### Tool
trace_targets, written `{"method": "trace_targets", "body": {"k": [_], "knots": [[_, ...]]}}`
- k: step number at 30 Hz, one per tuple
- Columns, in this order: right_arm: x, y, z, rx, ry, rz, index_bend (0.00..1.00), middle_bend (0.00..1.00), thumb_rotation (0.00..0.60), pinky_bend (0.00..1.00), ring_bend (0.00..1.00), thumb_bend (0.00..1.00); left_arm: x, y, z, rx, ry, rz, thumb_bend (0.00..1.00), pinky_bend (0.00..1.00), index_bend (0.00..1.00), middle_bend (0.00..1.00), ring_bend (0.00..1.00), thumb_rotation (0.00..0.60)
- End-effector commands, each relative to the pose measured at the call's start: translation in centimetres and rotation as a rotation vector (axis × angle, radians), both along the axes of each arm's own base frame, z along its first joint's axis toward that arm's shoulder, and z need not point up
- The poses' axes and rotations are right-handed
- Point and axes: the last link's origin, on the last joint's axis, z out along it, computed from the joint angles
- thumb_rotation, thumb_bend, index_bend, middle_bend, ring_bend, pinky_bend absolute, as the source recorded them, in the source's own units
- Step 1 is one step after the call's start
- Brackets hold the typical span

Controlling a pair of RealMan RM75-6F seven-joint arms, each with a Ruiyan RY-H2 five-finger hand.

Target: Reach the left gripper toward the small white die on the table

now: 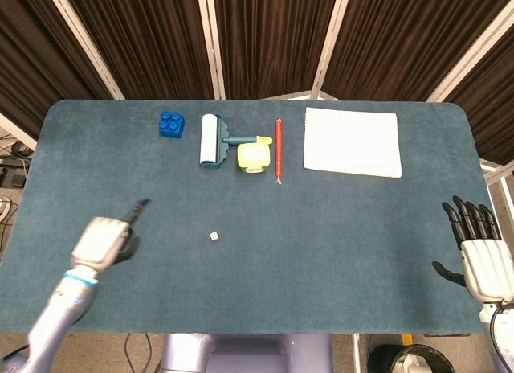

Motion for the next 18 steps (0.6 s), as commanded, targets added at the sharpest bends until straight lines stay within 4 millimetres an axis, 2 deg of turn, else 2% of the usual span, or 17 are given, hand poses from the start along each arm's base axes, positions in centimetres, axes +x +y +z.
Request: {"method": "trace_targets", "body": {"k": [1,4,8,18], "knots": [[-0.2,-0.1,0.1,-0.003,0.0,-0.008,0.0,0.0,0.6,0.0,0.0,0.0,3.6,1.1,-4.9,-0.157,0.047,-0.039,0.66,1.0,0.01,0.98,0.96,0.6],[-0.3,-0.2,0.2,-0.009,-0.001,-0.015,0.0,0.0,0.6,0.0,0.0,0.0,4.7,1.2,-6.7,-0.203,0.075,-0.023,0.66,1.0,0.01,0.98,0.96,0.6],[-0.5,-0.3,0.2,-0.009,0.001,-0.02,0.0,0.0,0.6,0.0,0.0,0.0,5.3,1.0,-8.2,-0.251,0.102,0.007,0.66,1.0,0.01,0.98,0.95,0.6],[-0.8,-0.5,-0.1,0.004,0.008,-0.032,0.0,0.0,0.6,0.0,0.0,0.0,5.0,0.4,-9.7,-0.308,0.125,0.041,0.66,1.0,0.01,0.98,0.96,0.6]]}}
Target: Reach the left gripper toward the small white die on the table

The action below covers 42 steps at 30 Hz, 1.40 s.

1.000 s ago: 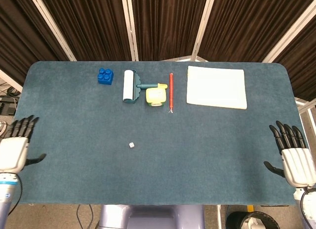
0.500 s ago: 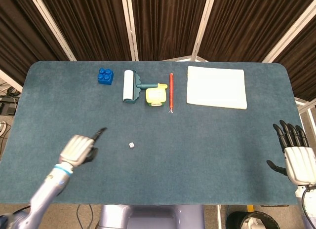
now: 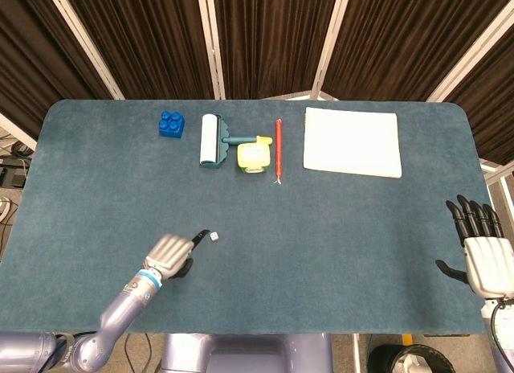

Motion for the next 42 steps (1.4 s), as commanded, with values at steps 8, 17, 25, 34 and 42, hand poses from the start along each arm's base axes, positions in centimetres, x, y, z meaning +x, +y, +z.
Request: {"method": "trace_targets", "body": {"k": [8,17,25,34,42], "knots": [[0.0,-0.1,-0.1,0.002,0.002,-0.004,0.0,0.0,0.6,0.0,0.0,0.0,-0.1,0.0,-1.3,-0.015,-0.035,0.011,0.66,1.0,0.01,0.98,0.95,0.6],[-0.1,-0.2,-0.1,0.002,0.001,-0.007,0.0,0.0,0.6,0.0,0.0,0.0,-0.4,0.3,-2.0,-0.036,-0.032,0.036,0.66,1.0,0.01,0.98,0.95,0.6],[-0.2,-0.2,0.0,0.001,0.002,-0.01,0.0,0.0,0.6,0.0,0.0,0.0,-0.9,0.8,-2.4,-0.055,-0.031,0.072,0.66,1.0,0.01,0.98,0.95,0.6],[-0.2,-0.2,-0.1,0.002,0.003,-0.009,0.0,0.0,0.6,0.0,0.0,0.0,-2.1,1.8,-1.3,-0.003,-0.028,0.113,0.66,1.0,0.01,0.98,0.94,0.6],[-0.1,-0.1,-0.2,0.006,0.006,-0.004,0.0,0.0,0.6,0.0,0.0,0.0,-2.9,2.7,1.9,0.101,-0.082,0.126,0.66,1.0,0.01,0.98,0.94,0.6]]}}
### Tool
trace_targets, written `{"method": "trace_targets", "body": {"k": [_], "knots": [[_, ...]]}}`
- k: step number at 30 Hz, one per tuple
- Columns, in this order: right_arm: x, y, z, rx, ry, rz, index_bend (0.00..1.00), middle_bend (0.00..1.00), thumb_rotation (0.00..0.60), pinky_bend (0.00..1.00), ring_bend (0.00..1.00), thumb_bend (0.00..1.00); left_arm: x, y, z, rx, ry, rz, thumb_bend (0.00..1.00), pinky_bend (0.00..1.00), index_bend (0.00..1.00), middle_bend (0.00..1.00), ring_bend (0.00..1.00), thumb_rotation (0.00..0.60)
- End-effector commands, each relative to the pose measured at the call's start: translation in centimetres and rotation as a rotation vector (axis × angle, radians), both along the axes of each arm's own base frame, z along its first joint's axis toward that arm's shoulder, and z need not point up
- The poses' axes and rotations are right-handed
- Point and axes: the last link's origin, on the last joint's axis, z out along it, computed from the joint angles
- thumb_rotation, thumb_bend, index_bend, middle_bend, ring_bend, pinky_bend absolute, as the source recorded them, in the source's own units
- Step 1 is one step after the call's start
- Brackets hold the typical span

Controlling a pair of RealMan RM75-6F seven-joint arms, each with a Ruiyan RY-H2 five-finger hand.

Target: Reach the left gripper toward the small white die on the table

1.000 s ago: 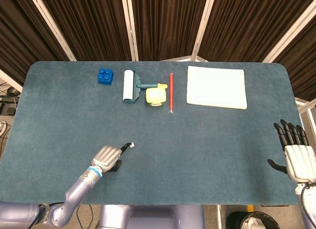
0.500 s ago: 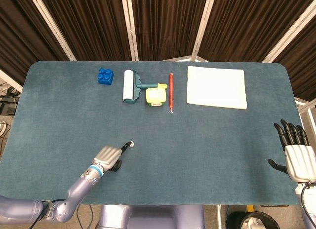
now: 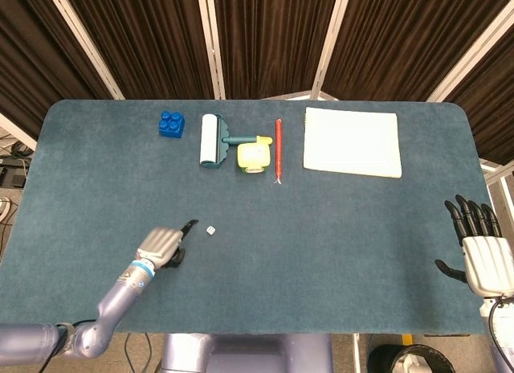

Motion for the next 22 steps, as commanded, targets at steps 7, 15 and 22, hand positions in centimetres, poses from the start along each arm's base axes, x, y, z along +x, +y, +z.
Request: {"method": "trace_targets", "body": {"k": [7,15,22], "knots": [[0.3,0.2,-0.1,0.005,-0.003,0.013,0.0,0.0,0.6,0.0,0.0,0.0,-1.6,0.5,7.4,0.264,-0.063,-0.007,0.61,0.77,0.01,0.71,0.66,0.6],[0.7,0.4,-0.1,0.009,-0.007,0.032,0.0,0.0,0.6,0.0,0.0,0.0,-6.9,-3.4,15.0,0.573,0.084,-0.019,0.04,0.0,0.0,0.0,0.0,0.6],[1.1,0.6,-0.1,0.011,-0.01,0.054,0.0,0.0,0.6,0.0,0.0,0.0,-8.7,-6.9,17.4,0.64,0.102,0.023,0.0,0.0,0.0,0.0,0.0,0.6]]}}
